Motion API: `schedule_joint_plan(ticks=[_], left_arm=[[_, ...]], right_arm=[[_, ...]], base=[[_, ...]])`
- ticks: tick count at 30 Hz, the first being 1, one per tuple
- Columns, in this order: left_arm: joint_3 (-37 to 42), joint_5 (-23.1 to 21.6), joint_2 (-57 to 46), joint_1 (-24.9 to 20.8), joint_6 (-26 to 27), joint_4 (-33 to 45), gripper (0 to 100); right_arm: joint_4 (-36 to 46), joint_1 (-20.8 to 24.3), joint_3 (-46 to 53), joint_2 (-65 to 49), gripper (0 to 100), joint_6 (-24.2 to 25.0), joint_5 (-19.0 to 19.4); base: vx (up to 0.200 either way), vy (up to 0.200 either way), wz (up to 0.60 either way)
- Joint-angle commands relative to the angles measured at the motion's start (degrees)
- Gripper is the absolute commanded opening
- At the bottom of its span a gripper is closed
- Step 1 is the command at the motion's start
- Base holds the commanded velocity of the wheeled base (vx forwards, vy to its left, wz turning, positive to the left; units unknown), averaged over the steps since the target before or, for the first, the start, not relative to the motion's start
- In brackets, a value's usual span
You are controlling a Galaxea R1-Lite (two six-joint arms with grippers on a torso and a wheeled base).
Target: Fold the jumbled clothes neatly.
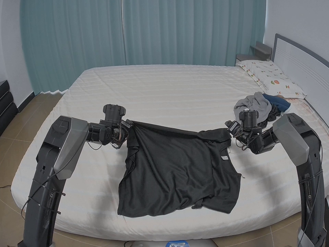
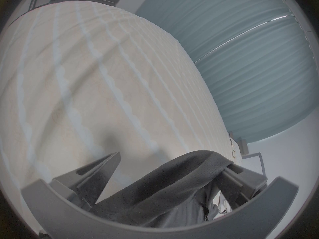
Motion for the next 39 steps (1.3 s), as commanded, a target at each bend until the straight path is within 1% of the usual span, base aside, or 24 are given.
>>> schedule_joint_plan(ticks=[1,2,5,6,8,10,12,13,14,15,16,18,21,26,29,31,32,33,36,39], left_arm=[[0.0,0.5,-1.8,2.4,0.1,3.6,100],[0.0,0.2,-2.5,3.0,0.1,5.0,100],[0.0,-0.7,-3.6,3.4,1.1,7.5,100],[0.0,-1.4,-3.8,3.4,2.2,8.7,100],[0.0,-3.6,-3.9,3.2,6.6,13.2,100],[0.0,-5.5,-4.6,3.1,8.9,17.5,100],[0.0,-8.2,-5.4,3.0,9.5,20.3,100],[0.0,-11.0,-5.8,2.8,9.5,21.8,100],[0.0,-11.7,-6.1,2.8,9.5,22.1,100],[0.0,-14.2,-6.8,2.8,9.5,23.5,100],[0.0,-15.4,-7.1,2.8,9.6,24.1,100],[0.0,-16.1,-7.3,2.8,9.6,24.4,100],[0.0,-16.2,-7.9,3.1,9.5,24.9,100],[0.0,-17.9,-10.6,4.5,9.5,28.2,100],[0.4,-18.6,-12.2,4.9,8.9,29.1,100],[3.7,-18.7,-14.0,4.9,9.0,29.8,100],[3.9,-18.8,-14.2,4.9,9.0,29.8,100],[7.9,-19.3,-15.9,4.9,8.9,29.4,100],[15.6,-18.9,-18.7,4.4,8.0,28.2,100],[26.1,-19.5,-23.1,4.3,6.7,20.8,100]], right_arm=[[0.1,-1.1,8.2,-7.3,100,0.0,4.5],[-0.2,-1.1,11.8,-9.3,100,0.0,6.3],[-0.8,-1.0,19.5,-12.9,100,0.3,9.2],[-0.8,-1.0,21.1,-13.6,100,0.6,9.8],[-0.9,-1.1,24.1,-15.0,100,0.8,11.0],[-0.9,-1.1,26.4,-15.4,100,1.5,12.2],[-0.9,-1.1,27.9,-15.7,100,2.2,13.1],[-0.8,-1.2,28.7,-16.2,100,2.6,13.7],[-0.9,-1.2,29.0,-16.3,100,2.8,13.9],[-0.9,-1.3,30.1,-16.6,100,2.9,14.8],[-0.8,-1.3,30.8,-17.0,100,2.9,15.4],[-0.8,-1.4,31.8,-17.6,100,2.9,16.4],[-0.8,-1.4,34.0,-19.0,100,2.9,16.8],[-0.9,-1.3,40.5,-22.5,100,2.5,19.8],[-0.9,-1.3,44.3,-24.7,100,2.4,20.4],[-0.9,-1.5,46.8,-26.2,100,2.0,20.4],[-0.9,-1.5,46.9,-26.4,100,1.9,20.4],[-0.9,-1.7,48.6,-27.3,100,1.7,20.6],[-1.0,-1.1,51.5,-27.2,100,1.5,20.9],[-3.2,-1.0,54.3,-26.8,100,0.6,22.0]], base=[[0.0,0.0,0.0],[0.0,0.0,0.0],[0.0,0.0,0.0],[0.0,0.0,0.0],[0.0,0.0,0.0],[0.0,0.0,0.0],[0.0,0.0,0.0],[0.0,0.0,0.0],[0.0,0.0,0.0],[0.0,0.0,0.0],[0.0,0.0,0.0],[0.0,0.0,0.0],[0.0,0.0,0.0],[0.0,0.0,0.0],[0.0,0.0,0.0],[0.0,0.0,0.0],[0.0,0.0,0.0],[0.0,0.0,0.0],[0.0,0.0,0.0],[0.0,0.0,0.0]])
